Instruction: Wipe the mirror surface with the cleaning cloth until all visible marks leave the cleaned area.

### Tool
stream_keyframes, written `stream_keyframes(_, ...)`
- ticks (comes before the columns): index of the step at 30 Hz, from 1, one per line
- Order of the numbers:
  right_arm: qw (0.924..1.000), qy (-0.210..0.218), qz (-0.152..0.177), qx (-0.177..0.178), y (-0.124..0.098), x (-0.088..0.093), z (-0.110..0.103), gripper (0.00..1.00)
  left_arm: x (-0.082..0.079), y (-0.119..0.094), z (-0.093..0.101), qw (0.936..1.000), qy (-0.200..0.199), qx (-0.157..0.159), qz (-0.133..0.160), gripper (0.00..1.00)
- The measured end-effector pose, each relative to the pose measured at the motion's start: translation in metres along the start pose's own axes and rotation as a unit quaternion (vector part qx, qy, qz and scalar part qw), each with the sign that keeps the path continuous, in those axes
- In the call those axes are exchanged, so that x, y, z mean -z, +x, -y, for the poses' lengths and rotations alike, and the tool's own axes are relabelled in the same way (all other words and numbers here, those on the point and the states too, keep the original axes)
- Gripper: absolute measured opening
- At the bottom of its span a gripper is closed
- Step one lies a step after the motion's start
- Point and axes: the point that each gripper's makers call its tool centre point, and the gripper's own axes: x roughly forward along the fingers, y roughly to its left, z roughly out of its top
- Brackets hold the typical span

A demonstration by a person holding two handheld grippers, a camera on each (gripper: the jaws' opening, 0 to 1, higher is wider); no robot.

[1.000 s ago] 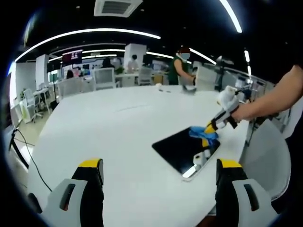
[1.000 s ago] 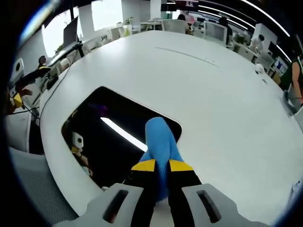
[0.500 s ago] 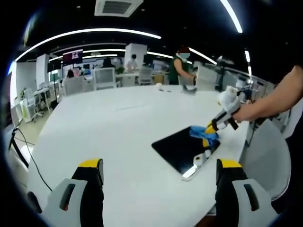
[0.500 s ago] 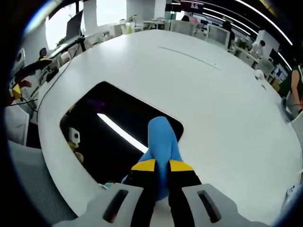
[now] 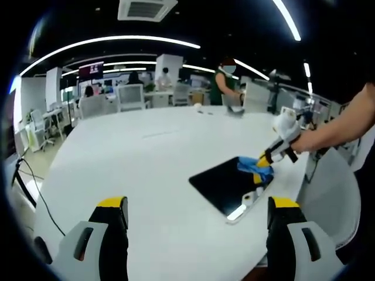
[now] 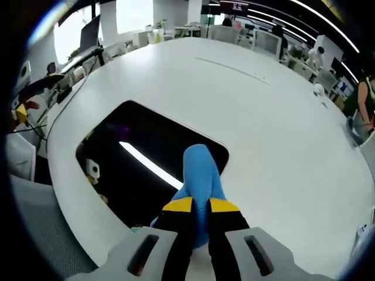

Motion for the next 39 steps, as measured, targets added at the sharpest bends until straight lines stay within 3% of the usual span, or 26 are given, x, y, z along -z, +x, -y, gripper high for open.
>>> stream_keyframes(39,0.9998,0.012,0.009,-0.010,-0.020,0.028,-0.019,0.03,0.002,0.001,0.000,0.9999,0.005,-0.013,-0.004,0.99)
